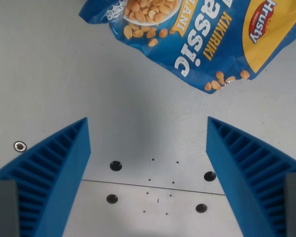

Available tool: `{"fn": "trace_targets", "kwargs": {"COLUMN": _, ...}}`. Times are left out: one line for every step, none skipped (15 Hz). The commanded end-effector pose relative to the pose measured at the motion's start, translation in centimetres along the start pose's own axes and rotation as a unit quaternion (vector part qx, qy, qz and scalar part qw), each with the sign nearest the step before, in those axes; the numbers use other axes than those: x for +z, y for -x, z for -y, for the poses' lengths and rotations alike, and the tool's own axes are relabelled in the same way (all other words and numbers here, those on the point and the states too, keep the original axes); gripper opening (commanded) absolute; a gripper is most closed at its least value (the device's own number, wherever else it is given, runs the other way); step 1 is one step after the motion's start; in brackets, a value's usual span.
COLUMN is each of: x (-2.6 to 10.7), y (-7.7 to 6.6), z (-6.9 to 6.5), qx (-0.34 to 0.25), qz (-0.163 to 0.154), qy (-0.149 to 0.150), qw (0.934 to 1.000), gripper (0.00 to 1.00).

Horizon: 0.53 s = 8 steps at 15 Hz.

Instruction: Move above the blue bag

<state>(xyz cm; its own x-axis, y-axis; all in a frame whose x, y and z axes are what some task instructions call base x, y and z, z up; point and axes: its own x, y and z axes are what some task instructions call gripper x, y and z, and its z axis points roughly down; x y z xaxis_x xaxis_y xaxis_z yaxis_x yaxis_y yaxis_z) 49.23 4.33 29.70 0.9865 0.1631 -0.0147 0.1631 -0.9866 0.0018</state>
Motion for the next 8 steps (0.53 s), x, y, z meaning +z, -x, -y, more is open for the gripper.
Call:
{"fn": "trace_targets", "kwargs": {"x": -0.1, "y": 0.0, "z": 0.0, "qx": 0.0, "qz": -0.001, "qy": 0.0, "qw": 1.0, "gripper": 1.0}}
{"fn": "trace_targets", "kwargs": {"x": -0.1, "y": 0.0, "z": 0.0, "qx": 0.0, "qz": -0.001, "qy": 0.0, "qw": 1.0, "gripper": 1.0}}
{"fn": "trace_targets", "kwargs": {"x": -0.1, "y": -0.01, "z": 0.0, "qx": 0.0, "qz": -0.001, "qy": 0.0, "qw": 1.0, "gripper": 1.0}}
{"fn": "trace_targets", "kwargs": {"x": -0.1, "y": -0.01, "z": -0.01, "qx": 0.0, "qz": -0.001, "qy": 0.0, "qw": 1.0, "gripper": 1.0}}
{"fn": "trace_targets", "kwargs": {"x": -0.09, "y": -0.02, "z": -0.01, "qx": 0.0, "qz": -0.002, "qy": 0.0, "qw": 1.0, "gripper": 1.0}}
{"fn": "trace_targets", "kwargs": {"x": -0.07, "y": -0.03, "z": -0.03, "qx": 0.001, "qz": -0.002, "qy": 0.0, "qw": 1.0, "gripper": 1.0}}
{"fn": "trace_targets", "kwargs": {"x": -0.05, "y": -0.05, "z": -0.05, "qx": 0.002, "qz": -0.002, "qy": 0.0, "qw": 1.0, "gripper": 1.0}}
{"fn": "trace_targets", "kwargs": {"x": -0.02, "y": -0.08, "z": -0.07, "qx": 0.003, "qz": -0.003, "qy": 0.0, "qw": 1.0, "gripper": 1.0}}
